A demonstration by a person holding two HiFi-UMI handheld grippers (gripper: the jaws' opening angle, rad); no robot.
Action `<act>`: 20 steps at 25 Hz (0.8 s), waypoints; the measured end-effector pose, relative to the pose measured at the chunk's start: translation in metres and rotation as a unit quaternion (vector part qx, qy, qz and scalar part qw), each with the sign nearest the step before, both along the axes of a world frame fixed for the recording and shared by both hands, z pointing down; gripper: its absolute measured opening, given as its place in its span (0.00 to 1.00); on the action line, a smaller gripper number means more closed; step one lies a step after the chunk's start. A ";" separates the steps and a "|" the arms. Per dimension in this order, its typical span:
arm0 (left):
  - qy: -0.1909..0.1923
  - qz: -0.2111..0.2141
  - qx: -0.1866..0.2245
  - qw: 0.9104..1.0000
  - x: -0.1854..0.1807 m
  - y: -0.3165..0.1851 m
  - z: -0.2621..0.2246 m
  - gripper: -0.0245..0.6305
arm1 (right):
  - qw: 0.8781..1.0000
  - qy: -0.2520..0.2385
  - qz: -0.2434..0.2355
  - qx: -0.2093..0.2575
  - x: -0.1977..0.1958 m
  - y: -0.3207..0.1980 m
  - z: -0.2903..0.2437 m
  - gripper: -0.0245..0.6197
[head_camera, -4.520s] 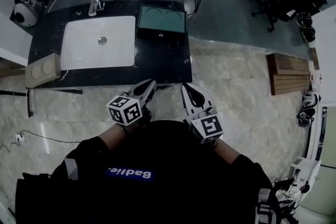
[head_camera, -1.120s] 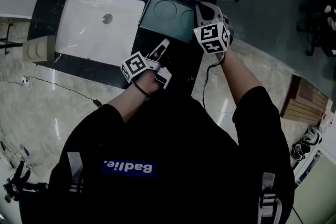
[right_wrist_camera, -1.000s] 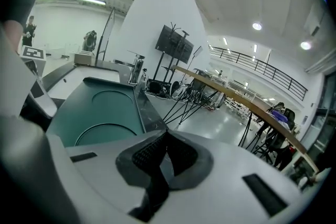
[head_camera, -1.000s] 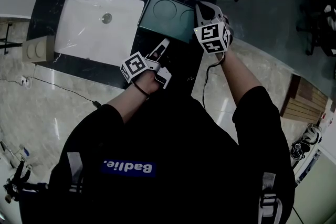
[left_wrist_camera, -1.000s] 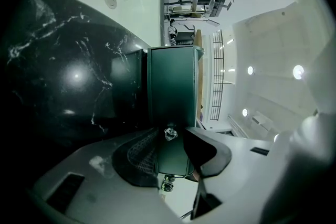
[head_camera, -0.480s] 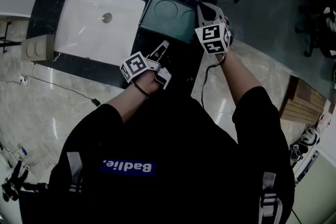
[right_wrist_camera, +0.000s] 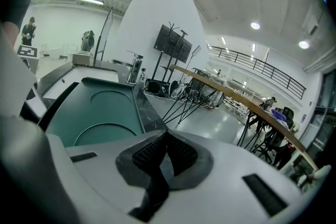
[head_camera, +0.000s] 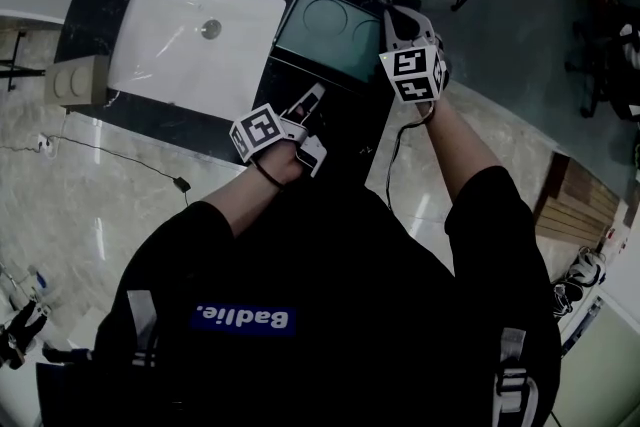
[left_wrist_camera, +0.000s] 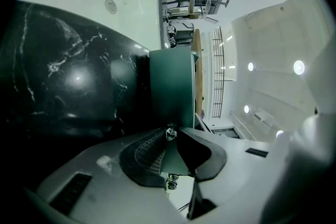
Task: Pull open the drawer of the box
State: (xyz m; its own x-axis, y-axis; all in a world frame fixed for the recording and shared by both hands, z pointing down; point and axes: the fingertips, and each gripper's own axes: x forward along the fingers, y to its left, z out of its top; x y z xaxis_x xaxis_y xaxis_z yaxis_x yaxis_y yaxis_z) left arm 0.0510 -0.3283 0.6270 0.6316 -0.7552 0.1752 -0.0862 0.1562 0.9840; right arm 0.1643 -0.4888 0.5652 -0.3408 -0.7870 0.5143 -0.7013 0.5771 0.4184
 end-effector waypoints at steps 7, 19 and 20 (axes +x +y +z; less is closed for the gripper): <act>-0.001 -0.006 -0.005 1.000 -0.006 0.015 0.001 0.15 | 1.000 0.001 0.001 0.000 0.000 0.000 -0.002 0.04; -0.005 -0.012 -0.009 1.000 -0.014 0.043 0.000 0.15 | 1.000 0.005 0.005 0.003 0.002 0.001 -0.001 0.04; -0.005 -0.013 -0.009 1.000 -0.015 0.045 0.000 0.15 | 1.000 0.006 0.006 0.003 0.002 0.001 -0.002 0.04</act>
